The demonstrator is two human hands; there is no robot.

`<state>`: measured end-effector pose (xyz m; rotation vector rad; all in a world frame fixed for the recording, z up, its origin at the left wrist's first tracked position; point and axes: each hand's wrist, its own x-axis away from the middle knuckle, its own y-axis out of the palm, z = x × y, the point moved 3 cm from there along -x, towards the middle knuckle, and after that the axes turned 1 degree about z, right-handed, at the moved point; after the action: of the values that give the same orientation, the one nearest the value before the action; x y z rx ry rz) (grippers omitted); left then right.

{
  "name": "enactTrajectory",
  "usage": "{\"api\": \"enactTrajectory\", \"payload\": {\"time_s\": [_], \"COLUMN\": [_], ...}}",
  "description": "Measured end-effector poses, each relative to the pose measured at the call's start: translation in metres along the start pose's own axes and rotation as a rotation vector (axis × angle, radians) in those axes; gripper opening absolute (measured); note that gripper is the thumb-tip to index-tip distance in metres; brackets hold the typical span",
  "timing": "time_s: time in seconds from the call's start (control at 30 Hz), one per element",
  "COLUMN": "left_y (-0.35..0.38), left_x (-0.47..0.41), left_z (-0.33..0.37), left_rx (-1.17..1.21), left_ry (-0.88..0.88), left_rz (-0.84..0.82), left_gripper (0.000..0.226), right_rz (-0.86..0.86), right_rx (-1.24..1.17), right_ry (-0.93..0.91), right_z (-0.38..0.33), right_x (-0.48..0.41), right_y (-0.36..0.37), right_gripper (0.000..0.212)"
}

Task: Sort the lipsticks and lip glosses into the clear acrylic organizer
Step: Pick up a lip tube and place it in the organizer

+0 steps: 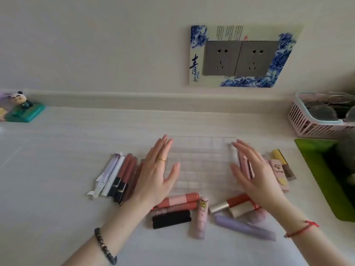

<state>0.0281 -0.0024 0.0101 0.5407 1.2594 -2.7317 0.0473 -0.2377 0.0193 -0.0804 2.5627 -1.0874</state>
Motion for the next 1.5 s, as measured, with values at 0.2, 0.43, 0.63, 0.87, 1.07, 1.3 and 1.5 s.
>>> {"api": "enactTrajectory", "payload": {"time_s": [0.2,0.43,0.63,0.87,1.07,1.3,1.5], "left_y": [0.014,0.005,0.003,-0.004,-0.022,-0.061,-0.076], "left_x": [-0.025,-0.035,-0.035,-0.023,-0.006,0.005,0.006], "left_z": [-0.027,-0.041,-0.034,-0.03,-0.035,-0.067,-0.102], "left_rx": [0.058,-0.025,-0.151,-0.164,-0.133,-0.11,-0.029], "left_ry": [0.036,0.135,0.143,0.056,0.027,-0.015,-0.078], "left_rz": [-0.043,-0.063,-0.098,-0.16,-0.138,-0.05,-0.034], "left_gripper": [0.06,0.06,0.061,0.066,0.063,0.057,0.058], "right_rz": [0.035,0.04,0.052,0.063,0.077,0.137,0.094], "right_rx": [-0.02,-0.014,0.031,0.064,0.033,0.068,0.073], "right_ry": [-0.097,-0.141,-0.1,-0.061,-0.038,-0.108,-0.311], "right_z": [0.014,0.021,0.015,0.008,0.011,-0.006,-0.058], "right_x": [-0.019,-0.022,-0.023,-0.02,-0.018,-0.02,-0.029], "right_y": [0.01,0.01,0.012,0.015,0.013,0.002,0.015], "right_gripper": [0.051,0.061,0.053,0.053,0.053,0.054,0.047]}}
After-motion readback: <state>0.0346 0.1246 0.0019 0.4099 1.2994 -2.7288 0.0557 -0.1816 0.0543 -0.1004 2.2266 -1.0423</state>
